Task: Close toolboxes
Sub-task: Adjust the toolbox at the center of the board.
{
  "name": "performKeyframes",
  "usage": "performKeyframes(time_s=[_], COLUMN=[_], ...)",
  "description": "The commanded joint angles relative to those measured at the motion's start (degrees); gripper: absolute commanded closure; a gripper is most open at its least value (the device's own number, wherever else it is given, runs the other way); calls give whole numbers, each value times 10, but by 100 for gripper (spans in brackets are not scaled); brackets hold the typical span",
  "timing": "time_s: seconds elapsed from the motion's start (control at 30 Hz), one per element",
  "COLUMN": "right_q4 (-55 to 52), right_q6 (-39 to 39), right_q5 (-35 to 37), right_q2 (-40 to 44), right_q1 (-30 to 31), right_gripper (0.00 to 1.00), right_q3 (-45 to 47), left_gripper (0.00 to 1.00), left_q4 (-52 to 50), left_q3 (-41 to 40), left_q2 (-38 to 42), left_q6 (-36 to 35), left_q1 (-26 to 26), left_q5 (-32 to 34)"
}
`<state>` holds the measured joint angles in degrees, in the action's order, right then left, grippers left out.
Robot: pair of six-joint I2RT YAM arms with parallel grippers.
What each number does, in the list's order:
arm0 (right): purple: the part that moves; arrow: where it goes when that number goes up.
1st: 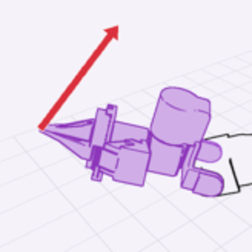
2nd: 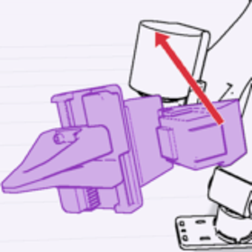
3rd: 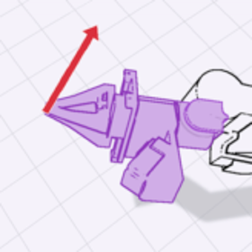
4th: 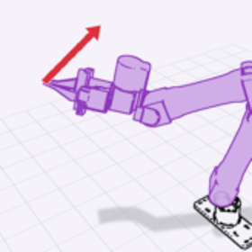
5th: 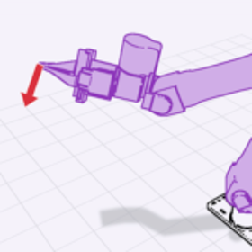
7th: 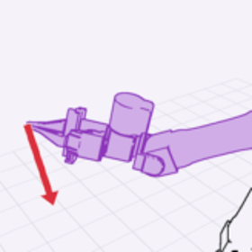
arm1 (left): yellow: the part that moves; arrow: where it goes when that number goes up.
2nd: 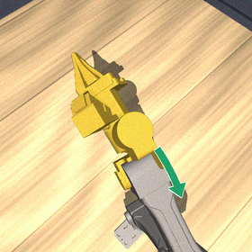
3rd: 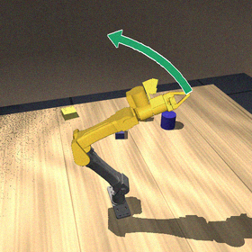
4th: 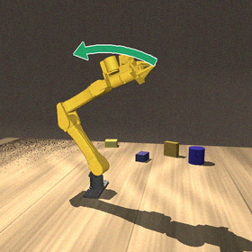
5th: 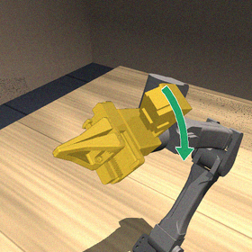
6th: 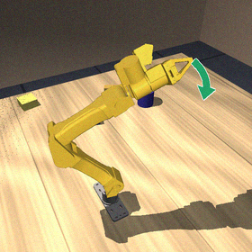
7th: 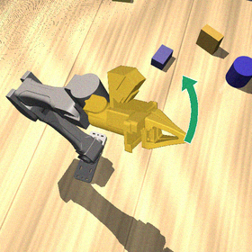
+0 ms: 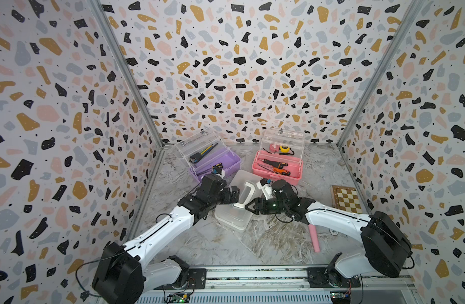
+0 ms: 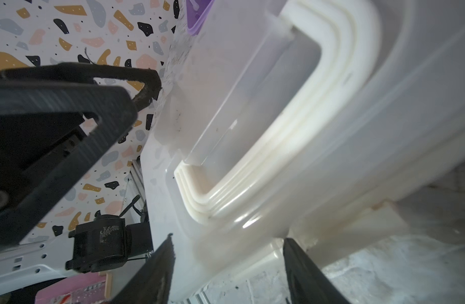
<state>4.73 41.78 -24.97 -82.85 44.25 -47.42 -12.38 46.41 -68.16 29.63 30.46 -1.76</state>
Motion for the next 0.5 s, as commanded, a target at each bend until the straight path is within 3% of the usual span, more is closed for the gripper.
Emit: performKeyframes(time_s=[0.0, 0.17, 0.27, 0.47], right_q4=[-93, -139, -91, 30], right_q6=[-106, -217, -280, -331], right_q5=[52, 111, 93, 98], right_q2=[36, 68, 76, 53], right_q1=[0, 0, 0, 0], right_gripper=[31, 30, 31, 32], right_q3=[-28, -4, 41, 103], left_gripper=[1, 1, 1, 1], left_q4=[33, 62, 68, 100], left_q3=[7, 13, 20, 15], left_q2=[0, -27, -53, -88], left_q6=[-34, -27, -17, -8], left_q1=[-8, -30, -50, -71], left_q5=[12, -25, -60, -127])
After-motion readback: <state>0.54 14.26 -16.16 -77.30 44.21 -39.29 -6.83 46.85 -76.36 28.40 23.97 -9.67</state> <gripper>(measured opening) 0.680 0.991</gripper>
